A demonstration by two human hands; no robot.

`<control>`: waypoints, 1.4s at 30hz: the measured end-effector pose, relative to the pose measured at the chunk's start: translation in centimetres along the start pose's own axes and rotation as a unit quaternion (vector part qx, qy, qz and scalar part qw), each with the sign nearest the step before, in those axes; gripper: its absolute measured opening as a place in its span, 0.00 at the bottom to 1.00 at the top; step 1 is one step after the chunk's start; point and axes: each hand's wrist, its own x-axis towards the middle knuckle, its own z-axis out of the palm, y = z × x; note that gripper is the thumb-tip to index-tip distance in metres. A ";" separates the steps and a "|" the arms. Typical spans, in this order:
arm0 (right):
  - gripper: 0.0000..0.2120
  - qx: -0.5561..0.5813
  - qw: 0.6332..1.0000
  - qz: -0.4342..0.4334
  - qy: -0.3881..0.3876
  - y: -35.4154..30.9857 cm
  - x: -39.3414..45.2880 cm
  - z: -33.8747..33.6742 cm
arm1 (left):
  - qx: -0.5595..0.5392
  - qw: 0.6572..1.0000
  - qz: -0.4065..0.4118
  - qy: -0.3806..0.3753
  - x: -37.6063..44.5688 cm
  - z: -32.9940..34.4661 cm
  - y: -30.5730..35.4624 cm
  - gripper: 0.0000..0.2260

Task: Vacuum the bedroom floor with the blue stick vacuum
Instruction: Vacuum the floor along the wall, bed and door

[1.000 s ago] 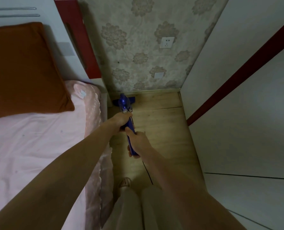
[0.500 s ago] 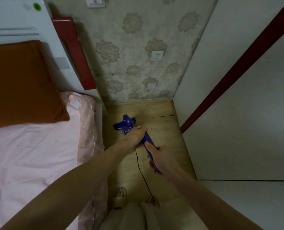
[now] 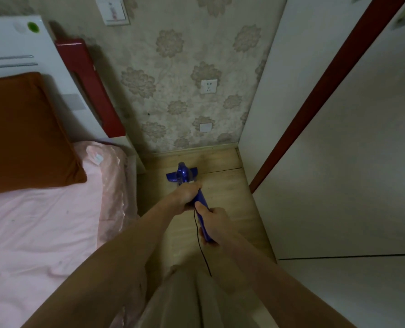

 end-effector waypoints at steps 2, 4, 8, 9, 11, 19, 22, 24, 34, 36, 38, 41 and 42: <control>0.20 -0.007 1.000 0.000 -0.003 -0.7 1.2 0.3 | 0.005 1.000 0.004 0.013 0.8 -0.6 0.8 0.08; 0.19 -0.010 1.000 -0.003 -0.002 -1.8 2.6 0.5 | 0.010 1.000 0.008 0.019 1.9 -1.2 1.9 0.09; 0.20 -0.001 1.000 0.010 -0.001 -3.4 4.8 2.0 | 0.016 1.000 -0.002 0.019 4.0 -2.7 3.3 0.09; 0.20 0.011 1.000 0.020 0.004 -3.6 5.0 2.4 | 0.020 1.000 -0.006 0.017 4.4 -3.1 3.4 0.09; 0.22 0.036 0.999 0.037 0.006 -4.1 5.0 3.1 | 0.023 1.000 -0.015 0.012 4.8 -4.0 3.7 0.08; 0.21 0.044 0.998 0.035 0.010 -8.1 5.7 2.5 | 0.025 1.000 -0.014 -0.010 6.2 -5.8 6.8 0.06; 0.20 0.048 0.998 0.038 0.014 -8.6 6.9 2.7 | 0.039 0.999 -0.011 -0.001 7.0 -5.8 7.5 0.08; 0.20 0.057 0.997 0.045 0.014 -8.7 7.4 3.0 | 0.045 0.999 -0.009 -0.011 7.6 -5.9 7.6 0.10; 0.24 0.021 0.999 0.042 0.000 -9.1 7.3 4.2 | 0.028 0.999 -0.023 -0.010 7.4 -7.5 7.7 0.06; 0.25 0.004 0.999 0.038 0.008 -9.2 7.9 4.3 | 0.030 0.999 -0.015 -0.002 7.4 -7.5 7.9 0.13; 0.25 -0.001 0.999 0.046 0.008 -9.3 8.3 4.0 | 0.018 1.000 -0.014 -0.010 7.5 -7.3 8.1 0.21; 0.23 0.006 0.999 0.054 -0.004 -8.9 8.8 3.1 | 0.015 1.000 -0.019 -0.013 7.5 -6.7 8.1 0.23; 0.22 0.005 0.998 0.055 -0.005 -8.7 8.9 2.8 | 0.016 1.000 -0.020 -0.007 7.5 -6.3 8.0 0.19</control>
